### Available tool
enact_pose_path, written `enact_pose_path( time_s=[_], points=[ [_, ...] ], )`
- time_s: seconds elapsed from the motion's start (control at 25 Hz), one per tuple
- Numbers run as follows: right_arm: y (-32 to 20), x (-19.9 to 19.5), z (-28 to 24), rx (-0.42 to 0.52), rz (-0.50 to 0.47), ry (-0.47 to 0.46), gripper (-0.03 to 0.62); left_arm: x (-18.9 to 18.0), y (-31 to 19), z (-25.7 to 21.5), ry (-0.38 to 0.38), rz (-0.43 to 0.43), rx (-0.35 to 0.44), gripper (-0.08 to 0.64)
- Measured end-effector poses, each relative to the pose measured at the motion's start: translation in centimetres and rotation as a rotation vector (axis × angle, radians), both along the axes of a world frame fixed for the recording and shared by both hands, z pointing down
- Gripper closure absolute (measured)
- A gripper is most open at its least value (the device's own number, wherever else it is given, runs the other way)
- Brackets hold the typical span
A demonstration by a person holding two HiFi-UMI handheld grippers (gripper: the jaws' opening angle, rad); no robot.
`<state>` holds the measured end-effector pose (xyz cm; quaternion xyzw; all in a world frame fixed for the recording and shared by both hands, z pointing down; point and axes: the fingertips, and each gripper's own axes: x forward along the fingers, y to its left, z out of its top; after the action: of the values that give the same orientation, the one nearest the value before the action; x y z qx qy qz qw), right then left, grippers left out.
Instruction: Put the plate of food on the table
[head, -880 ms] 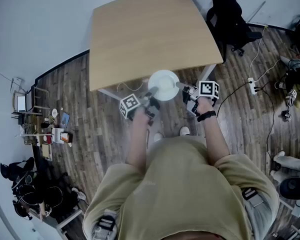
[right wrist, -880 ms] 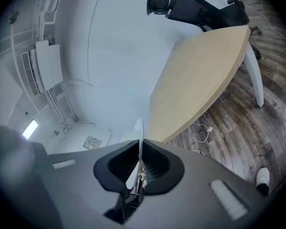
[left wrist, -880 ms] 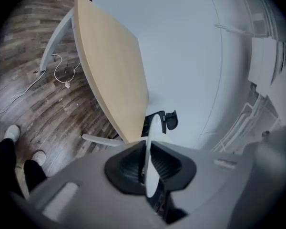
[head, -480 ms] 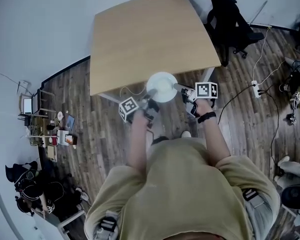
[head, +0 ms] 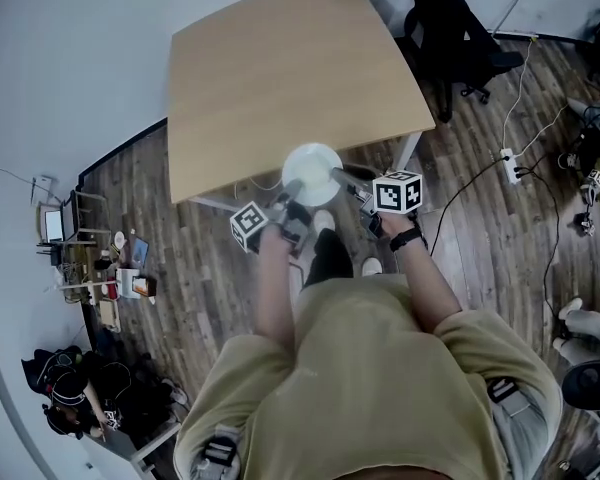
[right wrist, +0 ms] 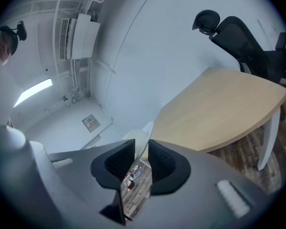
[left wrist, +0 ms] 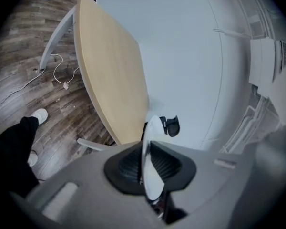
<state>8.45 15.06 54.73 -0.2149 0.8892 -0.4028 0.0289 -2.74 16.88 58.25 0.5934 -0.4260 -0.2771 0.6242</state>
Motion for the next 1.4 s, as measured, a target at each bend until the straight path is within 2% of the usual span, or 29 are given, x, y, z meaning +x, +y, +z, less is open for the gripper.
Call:
enact_pose_path(
  time_s=[0.24, 0.32, 0.48, 0.68, 0.84, 1.04, 1.28, 1.4],
  points=[
    [-5.4, 1.1, 2.2, -0.031, 0.051, 0.037, 0.517, 1.2, -5.7, 1.1, -0.059, 0.052, -0.016, 0.54],
    [-7.2, 0.3, 2.6, -0.03, 0.053, 0.078, 0.505, 0.4, -7.7, 1.6, -0.091, 0.072, -0.034, 0.537],
    [-10.7, -0.9, 2.6, -0.027, 0.063, 0.136, 0.503, -0.7, -11.5, 1.3, -0.107, 0.106, -0.03, 0.537],
    [-15.9, -3.9, 2.4, -0.05, 0.098, 0.155, 0.512, -3.7, -16.8, 0.5, -0.131, 0.127, 0.005, 0.537],
    [-19.7, -7.0, 2.7, -0.076, 0.118, 0.17, 0.523, -6.7, -20.2, 0.7, -0.154, 0.129, 0.003, 0.537],
    [-22.2, -10.0, 4.6, -0.106, 0.122, 0.196, 0.52, -9.9, -23.3, 2.0, -0.203, 0.159, 0.012, 0.531],
    [-25.5, -11.0, 6.7, -0.139, 0.115, 0.207, 0.522, -10.9, -26.5, 4.3, -0.185, 0.165, 0.017, 0.531],
    [-28.3, -11.4, 7.3, -0.135, 0.111, 0.203, 0.522, -11.3, -29.3, 4.6, -0.216, 0.165, 0.031, 0.531]
  ],
)
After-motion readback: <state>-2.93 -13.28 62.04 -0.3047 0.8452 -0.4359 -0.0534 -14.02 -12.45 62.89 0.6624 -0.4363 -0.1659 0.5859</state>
